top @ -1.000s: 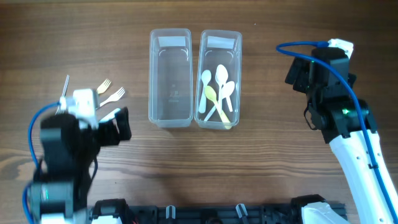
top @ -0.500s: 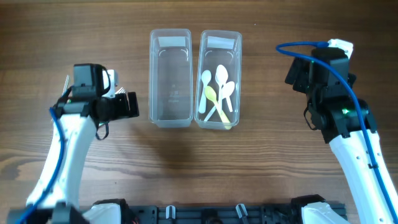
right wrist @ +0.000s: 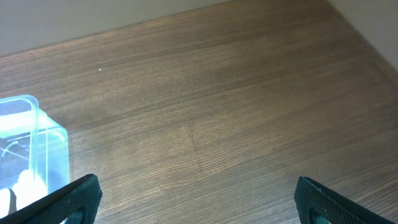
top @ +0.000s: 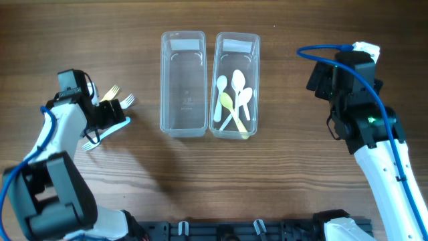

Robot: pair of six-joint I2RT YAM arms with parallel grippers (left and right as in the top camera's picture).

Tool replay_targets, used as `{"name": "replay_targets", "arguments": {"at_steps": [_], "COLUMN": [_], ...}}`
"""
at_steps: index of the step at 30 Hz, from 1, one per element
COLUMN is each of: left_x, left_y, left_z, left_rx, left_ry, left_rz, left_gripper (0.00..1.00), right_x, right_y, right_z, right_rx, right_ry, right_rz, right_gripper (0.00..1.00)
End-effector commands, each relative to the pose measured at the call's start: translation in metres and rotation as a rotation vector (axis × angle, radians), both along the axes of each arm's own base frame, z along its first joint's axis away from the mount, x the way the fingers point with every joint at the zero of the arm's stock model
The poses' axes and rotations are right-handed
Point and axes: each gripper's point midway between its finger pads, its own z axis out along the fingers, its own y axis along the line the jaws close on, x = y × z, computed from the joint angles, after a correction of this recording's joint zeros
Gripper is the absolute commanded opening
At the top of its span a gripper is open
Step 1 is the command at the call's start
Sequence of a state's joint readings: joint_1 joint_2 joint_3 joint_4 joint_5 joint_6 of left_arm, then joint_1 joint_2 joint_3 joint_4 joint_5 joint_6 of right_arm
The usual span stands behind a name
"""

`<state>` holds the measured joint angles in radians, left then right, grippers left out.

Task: Pack container
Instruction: 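Move the left gripper over the forks and lower it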

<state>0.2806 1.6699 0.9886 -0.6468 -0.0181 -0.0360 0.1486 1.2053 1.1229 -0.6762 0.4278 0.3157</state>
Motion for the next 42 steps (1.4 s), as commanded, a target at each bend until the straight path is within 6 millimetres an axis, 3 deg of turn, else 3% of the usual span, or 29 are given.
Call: {"name": "replay_targets", "arguments": {"at_steps": [1, 5, 6, 7, 8, 14, 15, 18, 22, 23, 28, 29, 30, 38, 42], "left_x": [-0.004, -0.011, -0.014, -0.02, -0.022, -0.03, -0.029, -0.025, -0.024, -0.024, -0.018, -0.017, -0.015, 0.017, 0.037], "left_y": [0.005, 0.002, 0.0, -0.003, -0.004, -0.01, -0.01, -0.015, -0.014, -0.014, -0.015, -0.015, -0.016, -0.034, -0.055], "left_z": [-0.025, -0.042, -0.044, -0.045, -0.045, -0.045, -0.045, -0.045, -0.045, -0.045, -0.044, -0.044, -0.043, -0.036, -0.024], "left_rx": [-0.014, -0.034, -0.046, -0.058, -0.061, -0.093, -0.092, -0.121, -0.121, -0.12, -0.128, -0.128, -0.135, -0.249, -0.379], "left_ry": [0.069, 0.125, 0.137, 0.162, 0.171, 0.203, 0.198, 0.178, 0.177, 0.175, 0.152, 0.147, 0.138, -0.007, -0.111], "left_rz": [0.015, 0.014, 0.012, 0.011, 0.011, 0.008, 0.009, 0.003, 0.003, 0.003, 0.0, 0.0, -0.001, -0.038, -0.084], "left_gripper": [1.0, 0.99, 0.96, 0.83, 0.79, 0.66, 0.61, 0.24, 0.04, 0.04, 0.07, 0.33, 1.0, 1.0, 1.0], "right_x": [0.002, 0.002, 0.002, 0.002, 0.002, 0.002, 0.002, 0.002, 0.002, 0.002, 0.002, 0.002, 0.002, 0.002, 0.002], "right_y": [-0.004, -0.004, -0.004, -0.004, -0.004, -0.004, -0.004, -0.004, -0.004, -0.004, -0.004, -0.004, -0.004, -0.004, -0.004], "right_z": [0.007, 0.007, 0.007, 0.007, 0.007, 0.007, 0.007, 0.007, 0.007, 0.007, 0.007, 0.007, 0.007, 0.007, 0.007], "right_rx": [-0.015, -0.015, -0.014, -0.015, -0.015, -0.015, -0.014, -0.015, -0.015, -0.015, -0.015, -0.015, -0.014, -0.015, -0.015], "right_ry": [-0.016, -0.016, -0.016, -0.016, -0.016, -0.016, -0.016, -0.015, -0.016, -0.016, -0.016, -0.016, -0.016, -0.016, -0.016], "right_rz": [-0.019, -0.019, -0.019, -0.019, -0.019, -0.019, -0.019, -0.018, -0.019, -0.019, -0.019, -0.019, -0.019, -0.018, -0.019], "right_gripper": [1.0, 1.0, 1.0, 1.0, 1.0, 1.0, 1.0, 1.0, 1.0, 1.0, 1.0, 1.0, 1.0, 1.0, 1.0]}}
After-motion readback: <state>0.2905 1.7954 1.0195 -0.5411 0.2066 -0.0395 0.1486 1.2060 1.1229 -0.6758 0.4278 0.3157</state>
